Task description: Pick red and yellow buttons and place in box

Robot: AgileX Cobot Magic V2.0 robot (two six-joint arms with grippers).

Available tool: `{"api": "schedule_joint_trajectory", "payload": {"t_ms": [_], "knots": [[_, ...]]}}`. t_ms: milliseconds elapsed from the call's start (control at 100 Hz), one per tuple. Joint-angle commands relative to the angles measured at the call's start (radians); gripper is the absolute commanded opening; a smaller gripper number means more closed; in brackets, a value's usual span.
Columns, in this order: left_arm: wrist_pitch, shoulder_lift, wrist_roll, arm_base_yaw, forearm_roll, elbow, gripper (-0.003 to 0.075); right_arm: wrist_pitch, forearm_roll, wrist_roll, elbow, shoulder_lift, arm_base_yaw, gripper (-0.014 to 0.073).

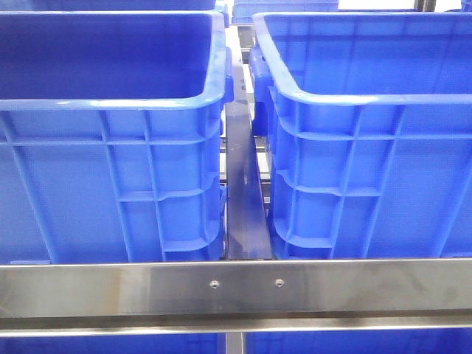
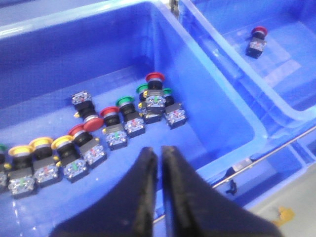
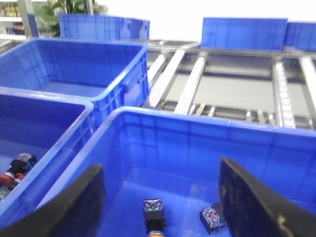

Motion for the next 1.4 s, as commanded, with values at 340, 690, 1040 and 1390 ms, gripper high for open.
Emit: {"api": "schedule_joint_trajectory", "payload": {"t_ms": [340,690,1040,1390], "knots": [[-0.076,-0.003,-0.003,-0.007,-0.004,-0.028,-0.0019,-0.043,0.029,-0.009,0.083,-0.089,0.037,0.0259],[-0.076,-0.003,-0.003,-0.007,-0.004,-0.028,-0.0019,-0.050,0.030,-0.009,0.083,-0.089,0.050,-0.0060],[-0.076,-0.003,-0.003,-0.007,-0.004,-0.028,-0.0019,-0.050,0.030,-0.009,0.083,-0.089,0.050,-0.0060],[-0.076,-0.003,-0.003,-0.007,-0.004,-0.028,-0.0019,-0.050,0.030,-0.009,0.083,-0.089,0.050,-0.0060]]}}
